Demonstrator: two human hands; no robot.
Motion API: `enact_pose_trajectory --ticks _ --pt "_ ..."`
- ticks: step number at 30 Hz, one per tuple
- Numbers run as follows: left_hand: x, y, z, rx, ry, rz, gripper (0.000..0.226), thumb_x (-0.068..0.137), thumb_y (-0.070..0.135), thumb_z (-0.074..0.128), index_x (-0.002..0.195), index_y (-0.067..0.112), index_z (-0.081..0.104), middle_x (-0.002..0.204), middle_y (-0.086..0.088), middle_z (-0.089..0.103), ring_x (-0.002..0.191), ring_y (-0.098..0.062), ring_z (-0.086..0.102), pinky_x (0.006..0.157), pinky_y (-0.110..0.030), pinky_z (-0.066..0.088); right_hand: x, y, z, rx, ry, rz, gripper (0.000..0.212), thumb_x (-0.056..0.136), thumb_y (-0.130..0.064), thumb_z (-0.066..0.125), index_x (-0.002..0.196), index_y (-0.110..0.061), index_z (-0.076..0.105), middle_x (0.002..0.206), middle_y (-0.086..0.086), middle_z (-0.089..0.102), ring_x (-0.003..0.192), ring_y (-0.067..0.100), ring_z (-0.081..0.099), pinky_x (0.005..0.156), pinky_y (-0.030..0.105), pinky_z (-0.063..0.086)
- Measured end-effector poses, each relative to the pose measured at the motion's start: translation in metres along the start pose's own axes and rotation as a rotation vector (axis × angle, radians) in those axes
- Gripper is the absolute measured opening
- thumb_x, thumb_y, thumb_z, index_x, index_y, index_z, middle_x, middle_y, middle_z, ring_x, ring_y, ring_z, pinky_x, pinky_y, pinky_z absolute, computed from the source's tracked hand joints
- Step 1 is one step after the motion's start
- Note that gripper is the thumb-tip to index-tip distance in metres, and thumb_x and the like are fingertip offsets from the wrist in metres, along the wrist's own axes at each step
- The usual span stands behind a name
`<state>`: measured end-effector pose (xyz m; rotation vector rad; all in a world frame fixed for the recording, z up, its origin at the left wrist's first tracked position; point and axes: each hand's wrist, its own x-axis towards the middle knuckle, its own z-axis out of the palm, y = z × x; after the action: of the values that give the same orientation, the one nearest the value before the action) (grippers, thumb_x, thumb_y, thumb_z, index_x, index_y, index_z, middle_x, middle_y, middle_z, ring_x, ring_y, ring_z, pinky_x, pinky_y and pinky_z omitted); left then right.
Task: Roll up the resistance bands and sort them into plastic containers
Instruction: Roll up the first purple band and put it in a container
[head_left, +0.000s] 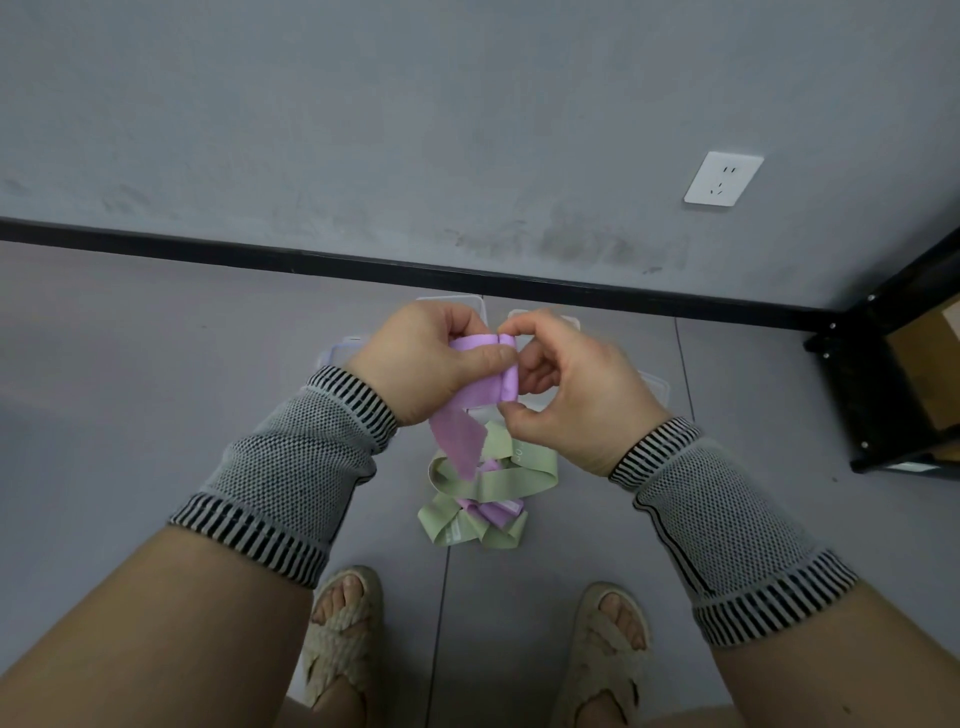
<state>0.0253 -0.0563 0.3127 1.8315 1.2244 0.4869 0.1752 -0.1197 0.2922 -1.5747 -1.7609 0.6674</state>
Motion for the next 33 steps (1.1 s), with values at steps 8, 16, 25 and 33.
enact_pose_trajectory --ticks 8,16,25,33 --pt "0.002 -0.005 -0.002 -0.051 0.008 -0.012 0.019 0.084 0.025 0.068 0.075 0.008 0.064 0.058 0.002 0.055 0.045 0.001 0.044 0.044 -0.01 0.035 0.0 -0.002 0.001 0.256 -0.046 0.101 0.052 0.073 -0.006 0.076 0.106 -0.039 0.053 0.076 -0.004 0.065 0.071 0.007 0.063 0.076 0.024 0.054" --pt "0.003 -0.008 0.0 -0.115 -0.005 -0.024 0.019 0.084 0.025 0.068 0.08 0.007 0.068 0.07 -0.005 0.062 0.059 -0.011 0.052 0.052 -0.018 0.041 0.003 -0.003 0.003 0.619 -0.036 0.22 0.04 0.088 0.008 0.055 0.109 -0.025 0.061 0.084 0.003 0.071 0.076 0.016 0.065 0.078 0.03 0.057" --pt "0.004 -0.014 -0.007 0.013 -0.059 -0.016 0.015 0.088 0.021 0.062 0.074 0.023 0.061 0.063 0.009 0.059 0.048 0.003 0.049 0.05 -0.012 0.04 0.003 0.003 -0.001 0.613 0.042 0.223 0.044 0.083 0.011 0.061 0.097 -0.031 0.065 0.075 0.003 0.067 0.068 0.015 0.061 0.072 0.027 0.055" --pt "0.002 -0.01 -0.011 0.159 -0.048 0.055 0.02 0.09 0.022 0.057 0.071 0.024 0.052 0.062 0.008 0.053 0.051 -0.004 0.044 0.045 -0.013 0.034 0.004 0.001 -0.001 0.57 0.058 0.254 0.04 0.083 0.009 0.061 0.097 -0.028 0.063 0.077 0.011 0.064 0.07 0.02 0.06 0.071 0.028 0.054"
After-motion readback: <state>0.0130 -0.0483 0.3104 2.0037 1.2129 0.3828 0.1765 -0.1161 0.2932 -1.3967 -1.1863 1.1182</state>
